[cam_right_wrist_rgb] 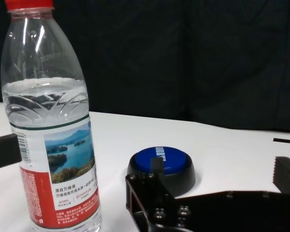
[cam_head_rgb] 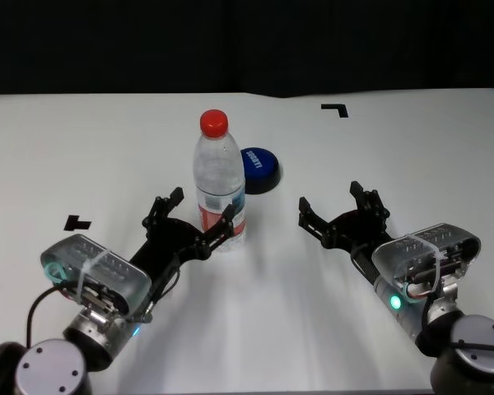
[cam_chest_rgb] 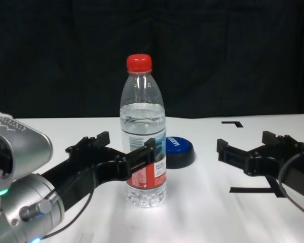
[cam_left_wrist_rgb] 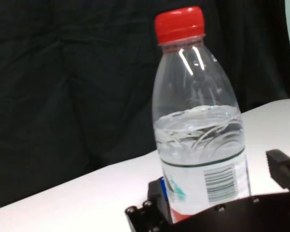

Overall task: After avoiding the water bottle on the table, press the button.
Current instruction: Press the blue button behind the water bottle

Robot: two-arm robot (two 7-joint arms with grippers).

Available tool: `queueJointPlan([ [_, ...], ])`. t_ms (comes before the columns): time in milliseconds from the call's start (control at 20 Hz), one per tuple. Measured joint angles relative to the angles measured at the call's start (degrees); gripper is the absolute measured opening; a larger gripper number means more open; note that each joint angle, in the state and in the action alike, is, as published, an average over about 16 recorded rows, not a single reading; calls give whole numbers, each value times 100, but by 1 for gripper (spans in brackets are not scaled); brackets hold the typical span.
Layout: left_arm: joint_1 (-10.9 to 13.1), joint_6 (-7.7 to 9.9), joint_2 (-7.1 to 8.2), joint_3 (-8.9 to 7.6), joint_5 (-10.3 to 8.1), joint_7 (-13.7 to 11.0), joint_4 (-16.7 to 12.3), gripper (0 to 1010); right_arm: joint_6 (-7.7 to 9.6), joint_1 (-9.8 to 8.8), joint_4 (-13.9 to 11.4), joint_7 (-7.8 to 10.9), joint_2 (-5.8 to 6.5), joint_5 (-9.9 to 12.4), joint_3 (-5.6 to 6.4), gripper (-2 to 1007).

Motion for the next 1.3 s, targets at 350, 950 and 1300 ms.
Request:
queueJointPlan([
  [350, -55, -8, 1, 40, -18, -24, 53, 1003, 0, 0, 0, 0, 0, 0, 0, 1003],
  [950, -135, -18, -4, 72, -47, -40, 117, 1003, 0, 0, 0, 0, 0, 0, 0, 1003],
  [1300, -147, -12, 4, 70, -68, -44, 121, 1003, 0, 0, 0, 0, 0, 0, 0, 1003],
])
